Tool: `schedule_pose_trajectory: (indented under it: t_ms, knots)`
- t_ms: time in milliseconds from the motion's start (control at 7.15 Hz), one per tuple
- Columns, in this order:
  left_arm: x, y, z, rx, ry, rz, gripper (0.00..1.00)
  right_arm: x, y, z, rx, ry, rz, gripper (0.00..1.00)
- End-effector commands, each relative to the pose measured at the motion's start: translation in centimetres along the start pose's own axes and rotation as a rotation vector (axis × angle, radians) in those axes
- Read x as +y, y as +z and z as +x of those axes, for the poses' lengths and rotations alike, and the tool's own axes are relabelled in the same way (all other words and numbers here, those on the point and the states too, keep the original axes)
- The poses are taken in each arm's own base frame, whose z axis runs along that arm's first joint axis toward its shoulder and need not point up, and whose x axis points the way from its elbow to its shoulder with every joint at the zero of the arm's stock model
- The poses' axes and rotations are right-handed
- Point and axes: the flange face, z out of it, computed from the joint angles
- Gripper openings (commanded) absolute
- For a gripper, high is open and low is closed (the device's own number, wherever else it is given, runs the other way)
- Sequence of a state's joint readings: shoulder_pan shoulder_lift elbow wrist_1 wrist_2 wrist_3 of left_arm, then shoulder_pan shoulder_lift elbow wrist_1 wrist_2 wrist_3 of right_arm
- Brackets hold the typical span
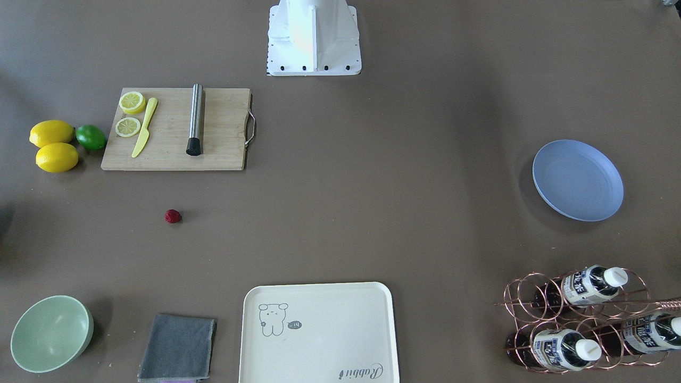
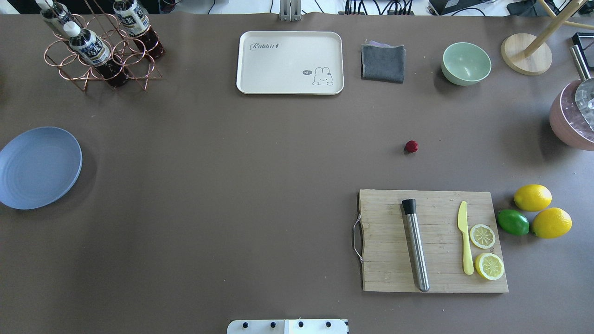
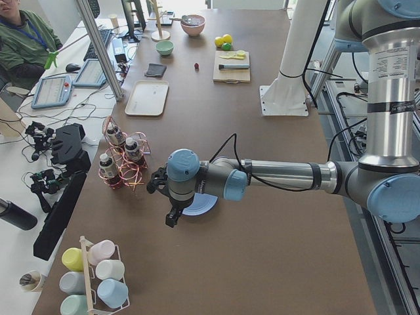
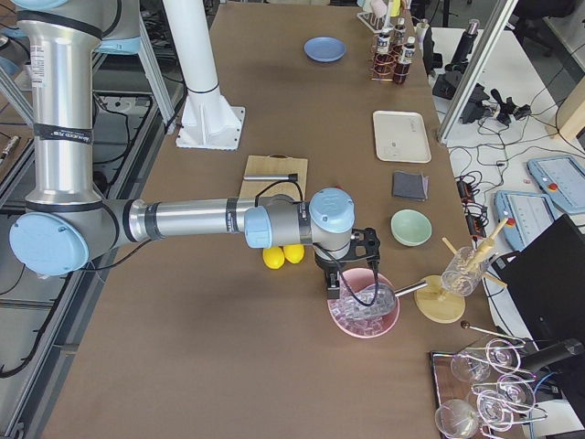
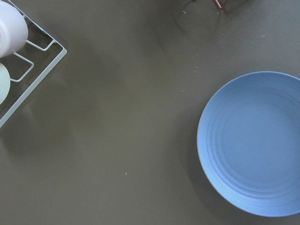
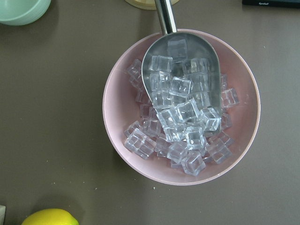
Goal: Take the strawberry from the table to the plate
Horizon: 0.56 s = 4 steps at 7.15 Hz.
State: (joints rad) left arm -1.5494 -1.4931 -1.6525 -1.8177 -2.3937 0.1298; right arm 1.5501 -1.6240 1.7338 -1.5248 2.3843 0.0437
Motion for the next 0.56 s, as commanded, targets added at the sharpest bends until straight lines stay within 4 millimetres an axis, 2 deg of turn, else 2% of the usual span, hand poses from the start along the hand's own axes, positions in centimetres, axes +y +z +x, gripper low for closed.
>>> schedule_pose_trajectory:
  t_ms: [0, 280, 420]
  knots:
    - [0.7, 4.5, -0.2, 0.068, -0.113, 0.055, 0.99, -1.2, 0.3, -2.3, -0.004, 0.008, -0.004, 1.00]
    - [1.2, 10.0, 1.6, 0.113, -0.154, 0.087, 0.99, -2.5, 0.6, -4.2, -0.010, 0.021, -0.004, 1.00]
    - [1.3, 11.6, 2.1, 0.094, -0.150, 0.098, 0.99, -3.2, 0.7, -5.5, -0.016, 0.030, 0.007, 1.00]
